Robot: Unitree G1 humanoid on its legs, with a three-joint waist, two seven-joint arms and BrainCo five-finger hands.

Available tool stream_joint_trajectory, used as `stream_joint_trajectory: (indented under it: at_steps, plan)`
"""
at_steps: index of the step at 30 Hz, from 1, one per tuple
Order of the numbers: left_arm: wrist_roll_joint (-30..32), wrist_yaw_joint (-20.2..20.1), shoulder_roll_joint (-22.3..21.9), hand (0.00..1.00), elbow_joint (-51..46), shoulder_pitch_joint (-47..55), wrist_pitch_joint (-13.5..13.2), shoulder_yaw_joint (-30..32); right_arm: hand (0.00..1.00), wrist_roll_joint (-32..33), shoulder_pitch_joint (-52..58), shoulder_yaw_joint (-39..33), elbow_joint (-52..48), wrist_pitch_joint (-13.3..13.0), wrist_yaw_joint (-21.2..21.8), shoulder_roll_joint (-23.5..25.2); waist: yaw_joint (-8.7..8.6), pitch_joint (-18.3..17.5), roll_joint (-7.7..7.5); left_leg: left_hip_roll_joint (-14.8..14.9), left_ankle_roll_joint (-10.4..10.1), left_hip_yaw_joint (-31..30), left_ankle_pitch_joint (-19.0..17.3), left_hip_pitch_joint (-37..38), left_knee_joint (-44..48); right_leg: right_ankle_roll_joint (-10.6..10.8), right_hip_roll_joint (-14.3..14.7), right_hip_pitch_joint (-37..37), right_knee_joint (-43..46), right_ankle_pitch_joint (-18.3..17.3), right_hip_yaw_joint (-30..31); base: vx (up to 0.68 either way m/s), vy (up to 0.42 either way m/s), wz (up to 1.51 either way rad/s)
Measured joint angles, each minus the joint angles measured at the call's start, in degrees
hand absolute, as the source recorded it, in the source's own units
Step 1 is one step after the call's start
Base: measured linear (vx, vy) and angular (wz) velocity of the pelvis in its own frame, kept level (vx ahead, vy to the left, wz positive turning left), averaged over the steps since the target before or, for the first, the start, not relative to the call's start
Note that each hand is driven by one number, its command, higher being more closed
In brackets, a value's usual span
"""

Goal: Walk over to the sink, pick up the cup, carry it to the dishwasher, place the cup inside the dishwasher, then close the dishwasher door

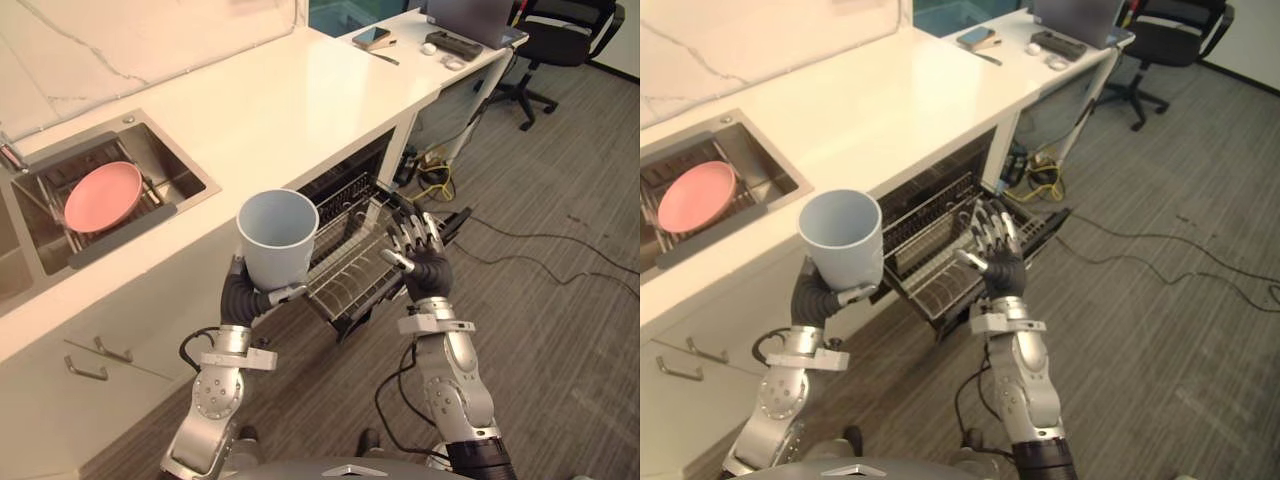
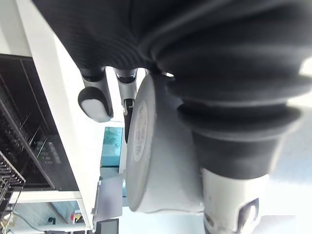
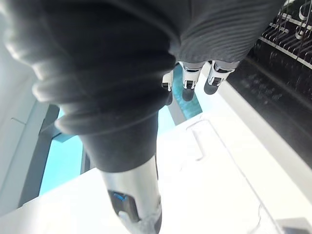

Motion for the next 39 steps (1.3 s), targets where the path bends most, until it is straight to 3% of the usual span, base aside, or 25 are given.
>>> stream_joint_trajectory:
  at_steps: [6,8,14,21,31,39]
  plan:
    - [10.2,8.5,-0.6,1.0,0.1,-0.3,2.3,0.0,0.0,2.5,-0.3,2.9,0.0,0.1,1.2,0.8,0.0,-1.4,-0.01,-0.8,0.3,0.2,1.7,1.6,-3.0,0.1,-0.2,0.2,0.0,0.2,0.1,-0.02,-0.001,0.01]
    - [13.6,10.8,-0.7,1.0,1.1,-1.4,4.1,0.0,0.0,2.9,-0.4,4.6,0.0,0.5,2.2,1.1,-0.06,-1.8,-0.03,-0.8,0.3,0.2,2.4,1.8,-3.9,0.1,-0.2,-0.1,0.0,0.2,0.1,0.0,0.0,0.0]
    - [20.2,13.6,-1.2,1.0,4.7,-3.7,8.5,-0.7,0.0,4.6,-0.4,8.4,0.0,2.8,2.9,1.2,-0.29,-2.0,0.0,-1.0,0.3,0.4,3.1,2.4,-5.0,0.0,-0.1,-0.1,-0.2,0.3,0.2,0.0,0.0,0.0]
    - [20.7,15.8,-1.3,1.0,7.3,-5.0,12.1,-1.3,0.0,5.1,-0.5,11.9,0.0,2.9,4.5,1.2,-0.31,-2.8,0.36,-1.1,0.3,0.4,3.2,2.5,-5.0,0.0,-0.1,0.0,-0.3,0.3,0.2,0.0,0.0,0.0]
    - [21.3,17.9,-1.3,1.0,8.7,-5.7,13.1,-3.5,0.0,5.1,-0.9,16.4,0.7,4.3,4.2,1.1,-0.07,-3.9,0.54,-1.1,0.3,0.5,3.2,2.5,-5.1,-0.1,-0.1,0.0,-0.5,0.4,0.3,0.0,0.0,0.0]
    - [23.5,19.1,-1.3,1.0,9.1,-5.9,14.1,-3.7,0.0,5.0,-1.2,18.1,0.8,4.7,0.6,1.1,-0.05,-4.6,0.77,-1.1,0.3,1.4,3.2,2.7,-5.2,-0.2,0.0,-0.4,-0.7,0.7,1.2,-0.01,-0.004,-0.06]
